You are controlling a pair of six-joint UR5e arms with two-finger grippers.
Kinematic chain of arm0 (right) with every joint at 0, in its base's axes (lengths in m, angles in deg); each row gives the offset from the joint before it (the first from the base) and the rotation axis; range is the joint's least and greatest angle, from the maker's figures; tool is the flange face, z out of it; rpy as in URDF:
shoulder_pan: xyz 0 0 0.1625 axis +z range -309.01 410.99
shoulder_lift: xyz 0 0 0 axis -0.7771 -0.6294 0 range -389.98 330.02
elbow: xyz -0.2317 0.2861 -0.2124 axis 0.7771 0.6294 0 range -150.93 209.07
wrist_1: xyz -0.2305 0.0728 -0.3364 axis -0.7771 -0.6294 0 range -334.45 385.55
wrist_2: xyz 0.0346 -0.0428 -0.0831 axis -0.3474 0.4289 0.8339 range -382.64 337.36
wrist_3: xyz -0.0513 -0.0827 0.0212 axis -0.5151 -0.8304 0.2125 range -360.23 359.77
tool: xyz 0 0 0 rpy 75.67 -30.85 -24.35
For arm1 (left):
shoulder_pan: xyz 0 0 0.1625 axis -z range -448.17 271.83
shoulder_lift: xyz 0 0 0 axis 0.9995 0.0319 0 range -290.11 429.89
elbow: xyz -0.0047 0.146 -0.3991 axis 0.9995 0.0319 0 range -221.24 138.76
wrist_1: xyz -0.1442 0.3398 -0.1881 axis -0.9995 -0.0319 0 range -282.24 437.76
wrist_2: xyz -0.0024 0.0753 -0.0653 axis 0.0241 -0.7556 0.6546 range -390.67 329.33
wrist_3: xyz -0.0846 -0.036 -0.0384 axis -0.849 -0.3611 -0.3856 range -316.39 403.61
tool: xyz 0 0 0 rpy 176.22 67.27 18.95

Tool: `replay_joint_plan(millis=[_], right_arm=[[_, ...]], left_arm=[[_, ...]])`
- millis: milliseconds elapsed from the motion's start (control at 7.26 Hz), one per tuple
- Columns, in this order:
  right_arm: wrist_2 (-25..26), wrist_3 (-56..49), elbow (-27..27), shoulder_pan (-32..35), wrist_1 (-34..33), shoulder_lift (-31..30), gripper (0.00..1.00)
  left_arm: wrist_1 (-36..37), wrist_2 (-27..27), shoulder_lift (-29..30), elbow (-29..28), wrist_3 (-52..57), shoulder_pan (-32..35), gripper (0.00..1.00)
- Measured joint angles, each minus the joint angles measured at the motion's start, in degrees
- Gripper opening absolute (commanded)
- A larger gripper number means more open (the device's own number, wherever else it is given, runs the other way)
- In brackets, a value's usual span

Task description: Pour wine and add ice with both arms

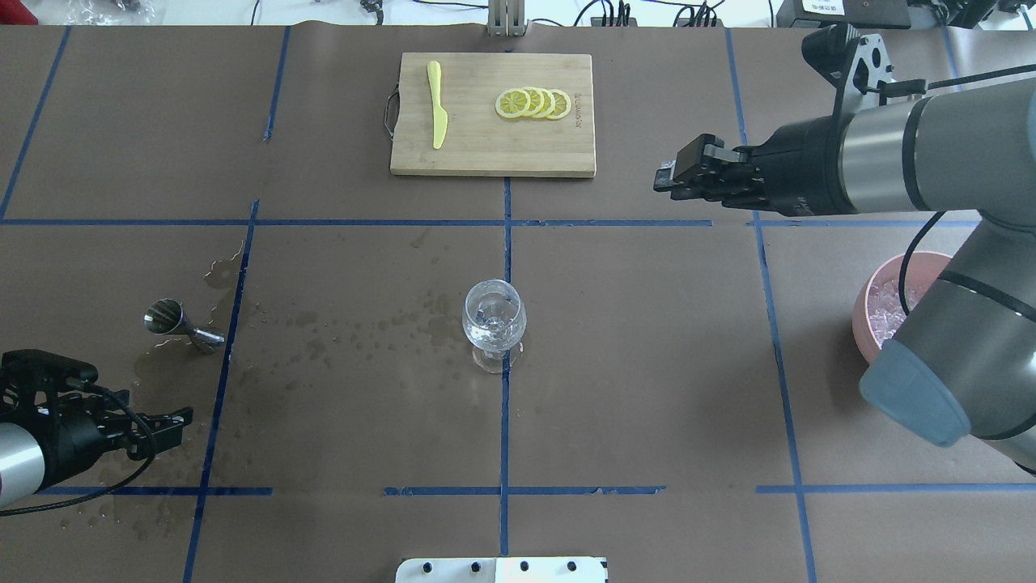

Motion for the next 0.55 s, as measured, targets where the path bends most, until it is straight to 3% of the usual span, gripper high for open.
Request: replay_joint_plan(millis=[275,551], right_arm=[[1.99,1.33,0.24,-3.72,-0.01,2.33,0.00],[6.96,1.52,1.98,-9.43,-0.08,5.07,0.00]], left_arm=[[12.64,10.06,0.19,7.08,0.66,4.03,1.00],[20.00,17.46,1.85,10.41,4.54,8.99,1.00]])
